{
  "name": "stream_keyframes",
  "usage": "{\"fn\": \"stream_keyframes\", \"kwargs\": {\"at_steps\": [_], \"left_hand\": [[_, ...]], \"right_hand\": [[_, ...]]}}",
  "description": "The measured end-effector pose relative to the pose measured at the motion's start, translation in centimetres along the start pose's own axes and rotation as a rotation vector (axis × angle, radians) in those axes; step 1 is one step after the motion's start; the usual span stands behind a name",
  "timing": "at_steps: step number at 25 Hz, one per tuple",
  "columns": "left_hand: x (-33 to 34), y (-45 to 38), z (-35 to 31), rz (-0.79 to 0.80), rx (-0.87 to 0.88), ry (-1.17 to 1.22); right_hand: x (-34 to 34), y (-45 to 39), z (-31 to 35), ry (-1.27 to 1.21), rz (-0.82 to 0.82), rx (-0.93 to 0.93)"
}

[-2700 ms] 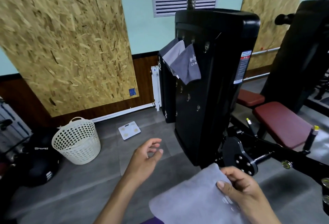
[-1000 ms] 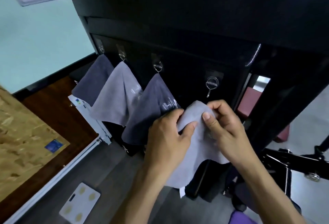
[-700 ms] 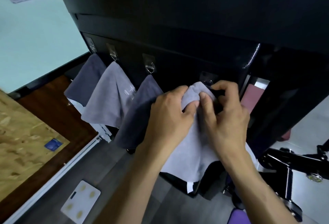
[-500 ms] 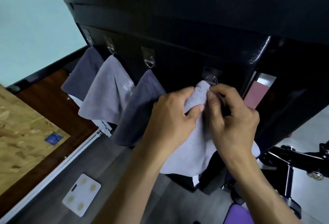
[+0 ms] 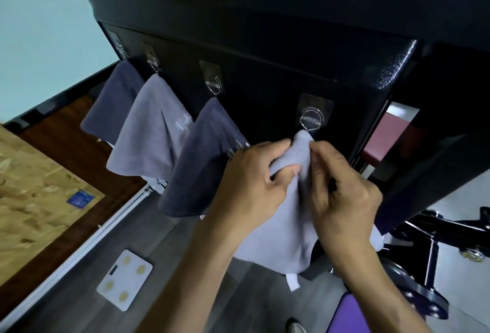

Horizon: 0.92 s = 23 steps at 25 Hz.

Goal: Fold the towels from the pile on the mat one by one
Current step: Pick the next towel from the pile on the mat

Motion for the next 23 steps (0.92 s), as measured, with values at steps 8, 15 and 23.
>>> {"fn": "stream_keyframes", "kwargs": {"at_steps": [8,15,23], "left_hand": [[1.9,0.3,2.0,0.12,-0.085,0.128],[2.8,2.2,3.0,0.026,-0.127,0.099],[3.2,18.5,10.7,-0.278,-0.681,0.195]], "right_hand": [[0.9,0.7,-1.6,-0.047,0.025,-0.027],[0.7,1.6,-1.1,0.055,0.168,0.085],[-8.1,10.2,-4.3,0.302,0.3,0.095]]}}
Point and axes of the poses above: each hand's wrist, its own y-axis away from the middle knuckle, its own x-axis out of the palm, z = x × y, the point moved 6 cm from there along -y, towards the middle knuckle, and after that the axes turned 4 degrees about -z, right-handed, at the moved point
